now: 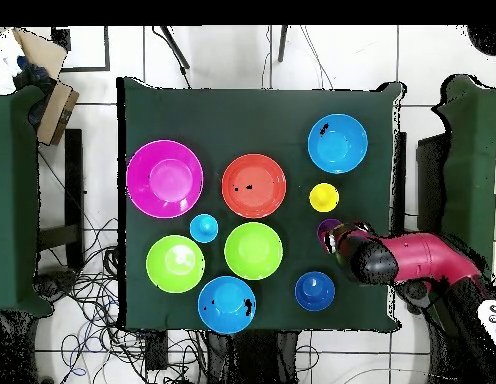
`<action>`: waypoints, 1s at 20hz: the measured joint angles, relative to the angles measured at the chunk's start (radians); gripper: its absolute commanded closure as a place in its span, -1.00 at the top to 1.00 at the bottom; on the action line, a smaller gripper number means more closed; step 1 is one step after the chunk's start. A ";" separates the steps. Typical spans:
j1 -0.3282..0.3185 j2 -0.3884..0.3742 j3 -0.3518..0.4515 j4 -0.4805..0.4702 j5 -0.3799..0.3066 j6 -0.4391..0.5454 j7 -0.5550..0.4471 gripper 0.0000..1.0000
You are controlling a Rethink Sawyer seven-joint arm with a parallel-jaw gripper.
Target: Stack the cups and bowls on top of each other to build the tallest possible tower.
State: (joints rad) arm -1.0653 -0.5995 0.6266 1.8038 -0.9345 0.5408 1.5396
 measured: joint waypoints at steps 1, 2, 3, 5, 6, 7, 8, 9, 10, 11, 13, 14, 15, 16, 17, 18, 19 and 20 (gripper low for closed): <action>0.000 0.000 0.000 0.000 0.000 0.000 0.000 1.00; 0.000 0.000 0.000 0.000 0.000 0.000 0.000 1.00; 0.000 0.000 0.000 0.000 0.000 0.000 0.000 1.00; 0.000 0.000 -0.001 0.000 0.000 0.000 0.000 1.00; 0.000 0.000 -0.001 0.000 0.000 0.000 0.000 1.00; 0.000 0.000 -0.001 0.000 0.000 0.000 0.000 1.00; 0.000 0.000 -0.001 0.000 0.000 0.000 0.000 1.00; 0.000 0.000 -0.001 0.000 0.000 0.000 0.000 1.00; 0.000 0.000 -0.001 0.000 0.000 0.000 0.000 1.00; 0.000 0.000 -0.002 0.000 0.000 0.000 0.000 1.00; 0.000 0.000 -0.003 0.000 0.000 0.000 0.000 1.00; 0.000 0.000 -0.004 0.000 0.000 0.000 0.000 1.00; 0.000 0.000 -0.005 0.000 0.000 0.000 0.000 1.00; 0.000 0.000 -0.006 0.000 0.000 0.000 0.000 1.00; 0.000 0.000 -0.008 0.000 0.000 0.000 0.000 1.00; 0.000 0.000 -0.009 0.000 0.000 0.000 0.000 1.00; 0.000 0.000 -0.010 0.000 0.000 0.000 0.000 1.00; 0.000 0.000 -0.012 0.000 0.000 0.000 0.000 1.00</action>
State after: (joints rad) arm -1.0656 -0.5995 0.6148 1.8038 -0.9349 0.5408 1.5396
